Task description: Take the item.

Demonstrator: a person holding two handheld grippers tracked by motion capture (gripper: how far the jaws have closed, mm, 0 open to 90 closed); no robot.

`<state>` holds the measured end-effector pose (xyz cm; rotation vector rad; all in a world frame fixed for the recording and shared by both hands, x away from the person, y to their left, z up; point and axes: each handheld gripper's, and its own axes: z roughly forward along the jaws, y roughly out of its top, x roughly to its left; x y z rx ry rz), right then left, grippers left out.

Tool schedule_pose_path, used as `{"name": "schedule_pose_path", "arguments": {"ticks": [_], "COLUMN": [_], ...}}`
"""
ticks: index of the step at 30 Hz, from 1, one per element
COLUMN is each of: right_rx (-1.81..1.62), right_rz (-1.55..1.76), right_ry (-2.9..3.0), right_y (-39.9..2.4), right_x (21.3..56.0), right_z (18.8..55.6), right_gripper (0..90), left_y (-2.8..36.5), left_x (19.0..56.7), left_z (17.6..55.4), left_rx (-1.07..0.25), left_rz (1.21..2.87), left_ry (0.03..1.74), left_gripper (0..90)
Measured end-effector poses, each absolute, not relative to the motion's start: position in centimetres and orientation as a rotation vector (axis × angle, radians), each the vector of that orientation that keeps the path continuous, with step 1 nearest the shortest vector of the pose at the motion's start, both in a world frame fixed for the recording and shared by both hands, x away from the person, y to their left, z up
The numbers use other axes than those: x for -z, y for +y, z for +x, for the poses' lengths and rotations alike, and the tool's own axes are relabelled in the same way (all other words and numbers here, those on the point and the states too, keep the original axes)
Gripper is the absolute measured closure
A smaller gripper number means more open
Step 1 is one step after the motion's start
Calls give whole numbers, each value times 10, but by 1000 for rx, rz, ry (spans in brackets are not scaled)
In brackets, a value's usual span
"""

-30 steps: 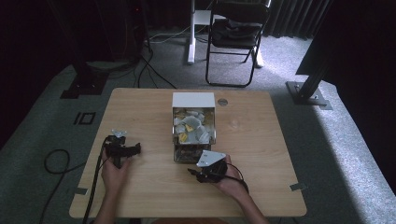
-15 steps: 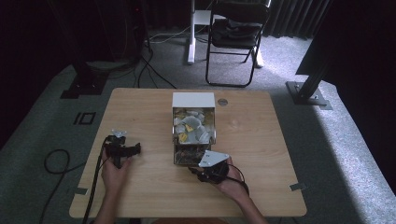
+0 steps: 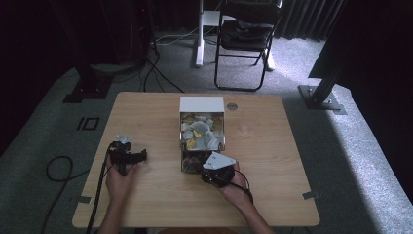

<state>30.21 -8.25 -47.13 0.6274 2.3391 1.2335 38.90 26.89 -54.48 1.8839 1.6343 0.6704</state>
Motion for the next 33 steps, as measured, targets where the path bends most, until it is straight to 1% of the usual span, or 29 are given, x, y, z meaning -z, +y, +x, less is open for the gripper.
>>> {"name": "schedule_pose_path", "arguments": {"ticks": [3,4,8,13,19,33], "right_rx": [-1232,-1235,-1214,-1219,-1219,-1268], "right_rz": [639,642,630,624,618,642], "right_ry": [2342,2346,2370,2372,2362,2310], "right_y": [-80,-79,-76,-77,-79,-90], "right_x": [472,472,473,472,471,457], "right_z": [304,305,306,306,304,302], "right_gripper": [637,650,737,891,900,900], "left_y": [269,269,269,269,269,269], "left_x": [545,545,545,545,545,545], "left_z": [389,389,389,389,389,389], "left_rx": [-670,-671,-670,-670,-670,-670], "left_rz": [1883,1884,1884,1884,1884,1883], "left_ry": [1634,1634,1634,1634,1634,1634], "left_gripper": [58,58,58,58,58,58]}}
